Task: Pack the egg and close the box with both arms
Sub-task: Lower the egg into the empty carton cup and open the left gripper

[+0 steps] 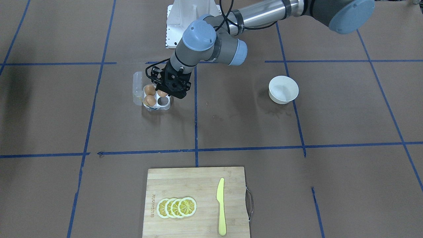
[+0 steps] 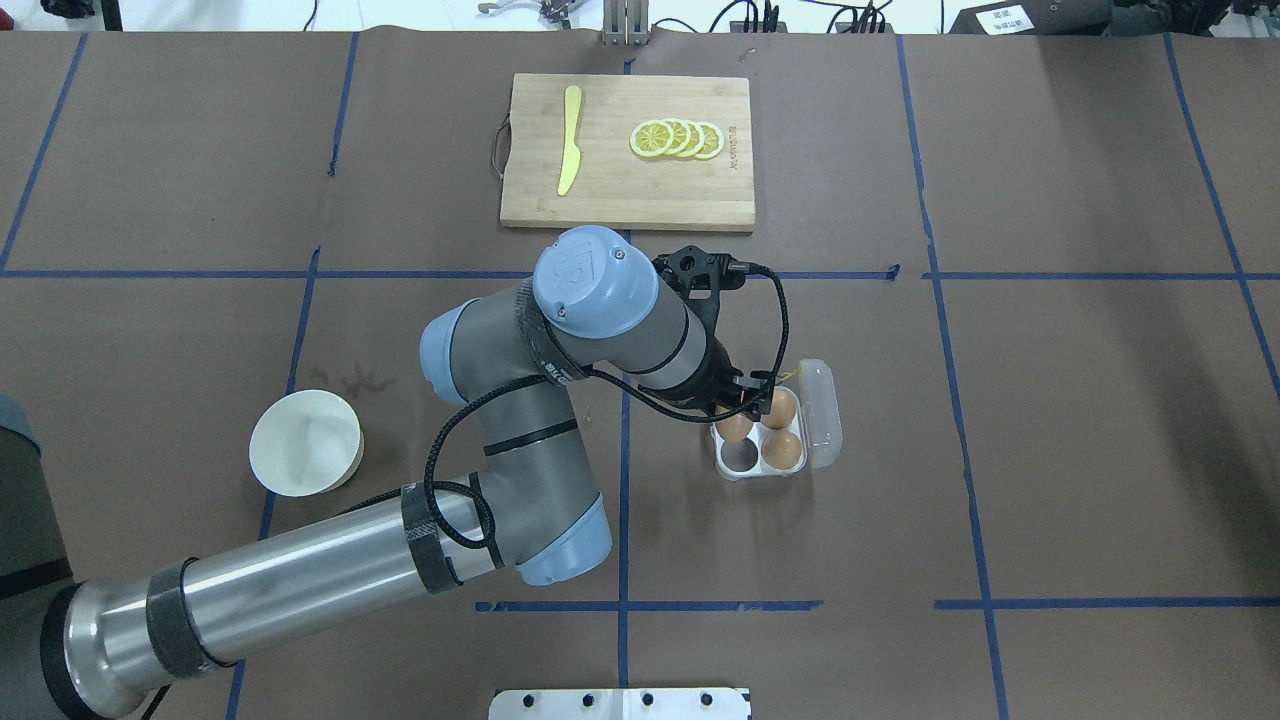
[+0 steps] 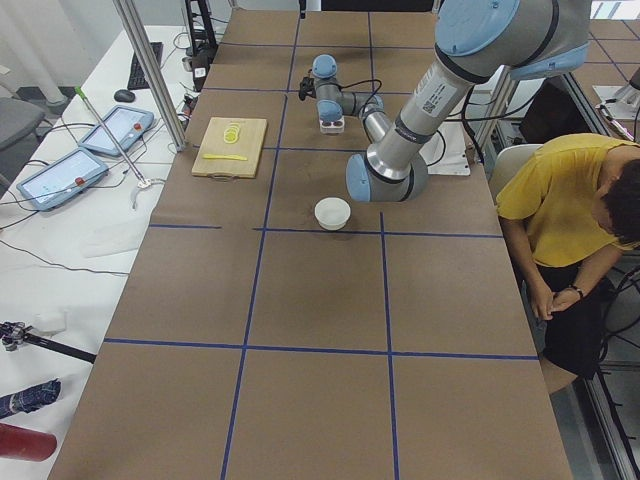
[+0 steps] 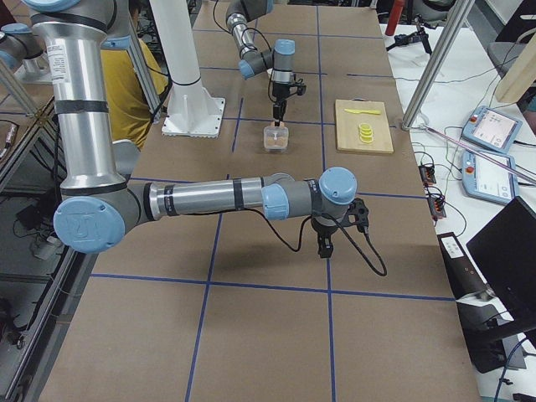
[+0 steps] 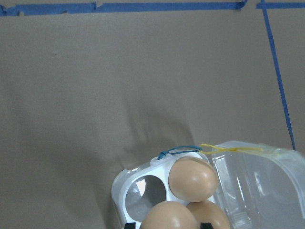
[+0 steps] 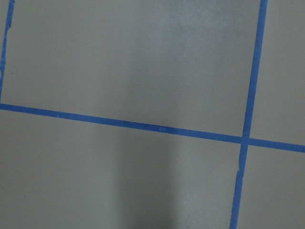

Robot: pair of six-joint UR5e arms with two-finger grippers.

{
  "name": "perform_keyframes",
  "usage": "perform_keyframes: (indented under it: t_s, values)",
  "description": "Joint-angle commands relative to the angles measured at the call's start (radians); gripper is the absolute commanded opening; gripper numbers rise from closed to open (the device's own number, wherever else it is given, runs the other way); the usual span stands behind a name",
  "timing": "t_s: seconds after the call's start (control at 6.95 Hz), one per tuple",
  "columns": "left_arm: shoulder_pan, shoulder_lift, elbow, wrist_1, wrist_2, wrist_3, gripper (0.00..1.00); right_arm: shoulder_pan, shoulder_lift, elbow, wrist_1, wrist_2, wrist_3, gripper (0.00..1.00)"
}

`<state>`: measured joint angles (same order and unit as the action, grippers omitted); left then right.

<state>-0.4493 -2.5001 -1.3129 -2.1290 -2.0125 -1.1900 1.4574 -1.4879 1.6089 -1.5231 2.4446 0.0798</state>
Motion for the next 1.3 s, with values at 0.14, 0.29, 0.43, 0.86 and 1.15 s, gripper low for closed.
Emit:
perform_keyframes:
  t_s: [0.14,0.29,0.43,0.86,1.15]
  values:
    - [0.023,-0.002,0.0,0.0,0.003,-0.035,0.0,0.0,0.0,-0.001,0.0,0.004,0.0,1.0]
    - [0.023,-0.002,0.0,0.0,0.003,-0.055,0.0,0.0,0.0,-0.003,0.0,0.004,0.0,1.0]
    - [0.024,-0.002,-0.002,0.0,0.003,-0.072,0.0,0.0,0.0,-0.003,0.0,0.004,0.0,1.0]
    - [0.026,0.0,-0.006,0.001,0.003,-0.069,0.58,0.0,0.0,-0.003,0.0,0.004,0.0,1.0]
    - [0.026,0.003,-0.006,0.001,0.003,-0.068,0.99,0.0,0.0,-0.003,0.0,0.005,0.0,1.0]
